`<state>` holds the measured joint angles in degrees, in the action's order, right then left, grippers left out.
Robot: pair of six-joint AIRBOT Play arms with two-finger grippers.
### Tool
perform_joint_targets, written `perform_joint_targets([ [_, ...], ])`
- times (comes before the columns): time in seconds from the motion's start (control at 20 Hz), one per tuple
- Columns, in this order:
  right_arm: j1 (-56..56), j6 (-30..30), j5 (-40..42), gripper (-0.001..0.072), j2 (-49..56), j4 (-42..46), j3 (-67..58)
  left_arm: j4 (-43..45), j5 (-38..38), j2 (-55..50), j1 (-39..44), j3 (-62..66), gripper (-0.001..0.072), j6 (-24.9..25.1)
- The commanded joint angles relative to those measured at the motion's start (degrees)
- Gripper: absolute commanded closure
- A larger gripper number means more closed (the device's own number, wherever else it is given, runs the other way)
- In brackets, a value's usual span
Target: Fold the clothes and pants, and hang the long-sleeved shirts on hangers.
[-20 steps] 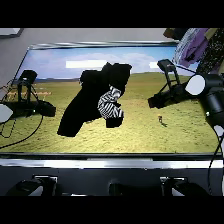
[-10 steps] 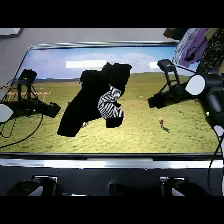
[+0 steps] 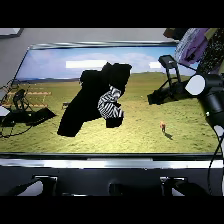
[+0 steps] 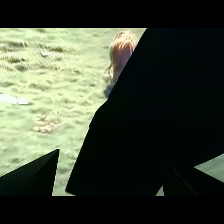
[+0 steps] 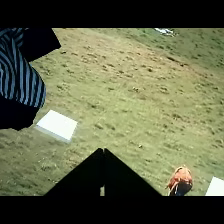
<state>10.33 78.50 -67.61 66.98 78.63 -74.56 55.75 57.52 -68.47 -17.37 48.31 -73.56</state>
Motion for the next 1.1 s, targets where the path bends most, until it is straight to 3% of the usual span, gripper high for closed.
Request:
perform_joint_targets([
  [0.0,0.04,0.04,0.39,0.0676,-0.02,-0.20,0.00,-17.55,0.87,-8.94,-4.63,-1.22,-0.0013,10.91],
  [0.2,0.04,1.29,-0.63,0.0666,-0.02,-0.22,0.00,-17.66,0.70,-15.06,-1.81,-1.22,-0.0013,11.02],
  [0.3,0.04,2.05,-2.54,0.0461,0.42,-0.13,0.59,-17.90,0.81,-16.72,-0.04,-1.22,-0.0012,10.99],
  [0.35,0.04,3.08,-2.51,0.0316,1.11,-0.17,1.64,-17.92,0.96,-17.27,0.85,-1.22,0.0170,11.02],
  [0.4,0.04,4.50,-2.38,0.0153,2.21,-0.76,3.06,-17.92,1.27,-17.66,1.60,-1.22,0.0502,11.04],
  [0.45,0.04,6.19,-1.92,0.0041,3.76,-2.64,4.76,-17.92,1.36,-17.73,2.12,-1.22,0.0681,11.47],
  [0.55,0.04,6.23,0.22,0.0042,7.72,-11.56,7.65,-18.56,1.57,-17.73,2.80,-1.22,0.0685,11.45],
  [0.75,0.68,-3.06,6.93,0.0030,18.05,-32.20,9.31,-18.56,1.57,-17.62,2.93,-1.22,0.0685,11.43],
  [1.05,6.71,-8.20,11.47,0.0036,28.24,-40.54,9.31,-18.53,1.57,-17.40,2.93,-1.22,0.0687,10.93],
])
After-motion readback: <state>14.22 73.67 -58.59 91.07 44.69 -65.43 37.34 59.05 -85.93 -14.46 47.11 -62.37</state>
